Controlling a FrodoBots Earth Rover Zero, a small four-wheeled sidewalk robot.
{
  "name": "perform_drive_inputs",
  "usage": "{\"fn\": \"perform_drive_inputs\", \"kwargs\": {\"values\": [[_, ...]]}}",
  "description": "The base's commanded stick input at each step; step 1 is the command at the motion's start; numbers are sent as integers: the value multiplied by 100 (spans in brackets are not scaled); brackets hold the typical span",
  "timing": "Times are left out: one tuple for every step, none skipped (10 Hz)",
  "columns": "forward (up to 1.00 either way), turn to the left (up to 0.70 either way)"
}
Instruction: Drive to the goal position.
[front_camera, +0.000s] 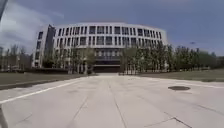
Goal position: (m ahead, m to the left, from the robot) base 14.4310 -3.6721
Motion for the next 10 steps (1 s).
{"fn": "perform_drive_inputs", "kwargs": {"values": [[50,1],[50,1],[50,1],[50,1],[50,1],[50,1],[50,1],[50,1],[50,1],[50,1]]}}
